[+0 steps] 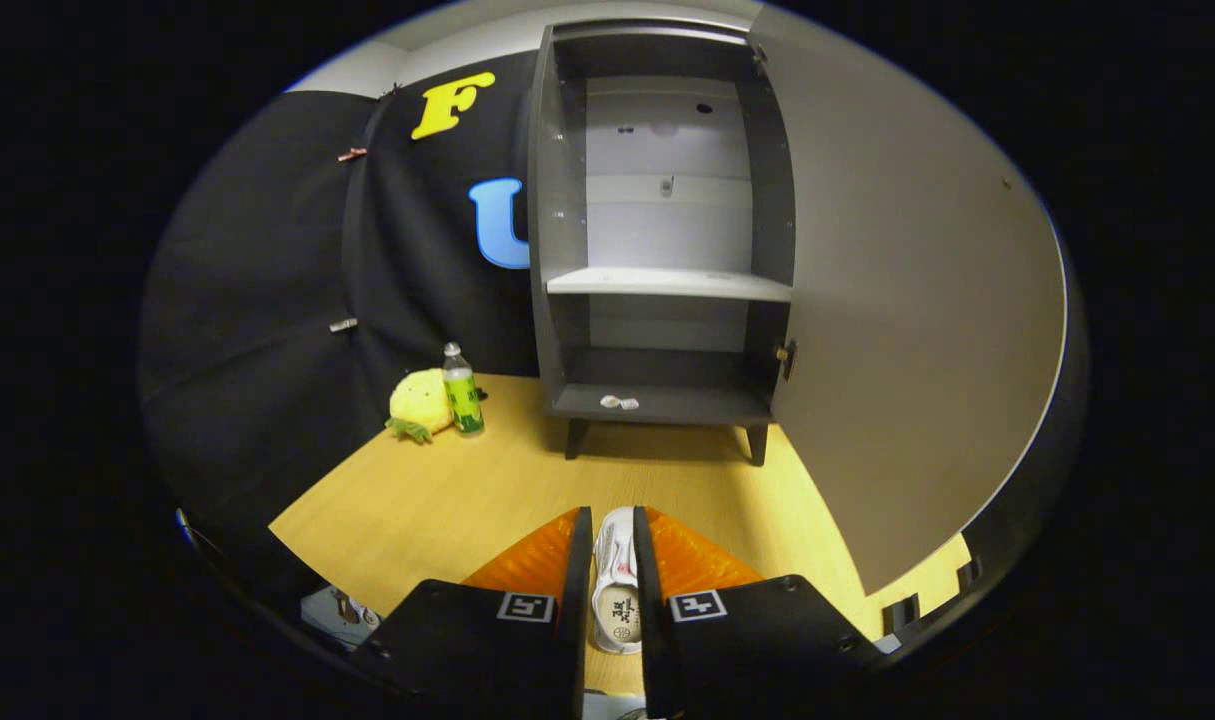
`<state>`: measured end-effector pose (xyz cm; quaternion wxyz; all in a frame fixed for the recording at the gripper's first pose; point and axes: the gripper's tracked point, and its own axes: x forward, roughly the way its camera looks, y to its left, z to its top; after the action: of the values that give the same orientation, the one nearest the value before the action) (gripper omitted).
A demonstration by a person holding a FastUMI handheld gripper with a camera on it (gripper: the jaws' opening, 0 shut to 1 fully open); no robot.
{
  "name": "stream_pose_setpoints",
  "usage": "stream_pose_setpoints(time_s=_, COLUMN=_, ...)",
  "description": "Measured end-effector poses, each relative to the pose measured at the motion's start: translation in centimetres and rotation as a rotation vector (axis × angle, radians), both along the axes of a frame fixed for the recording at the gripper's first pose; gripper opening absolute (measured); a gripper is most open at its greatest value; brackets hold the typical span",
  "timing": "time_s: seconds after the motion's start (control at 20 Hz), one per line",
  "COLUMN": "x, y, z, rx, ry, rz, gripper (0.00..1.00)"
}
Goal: Open the shoe cabinet door, grab the shoes and put them into the shoe cabinet, then close the shoe cabinet door.
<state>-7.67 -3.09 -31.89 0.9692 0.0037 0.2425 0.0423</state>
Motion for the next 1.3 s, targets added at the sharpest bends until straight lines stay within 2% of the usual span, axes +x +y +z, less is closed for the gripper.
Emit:
stream_pose_setpoints(time_s=0.25, x=0.2, y=0.4, z=-6.8, rx=-0.006, ry=0.103, rz=-0.053, gripper=0.27)
stream_pose_setpoints(time_s=0.7, x=0.1, y=0.3, z=-16.2, rx=-0.006, ry=0.265, rz=-0.126, gripper=0.27)
stream_pose_setpoints(time_s=1.05, x=0.2, y=-0.1, z=-19.6, rx=0.006, ry=0.342, rz=-0.148, gripper=0.27)
stream_pose_setpoints(time_s=1.3, x=0.8, y=0.2, z=-20.2, rx=0.010, ry=0.351, rz=-0.150, gripper=0.29)
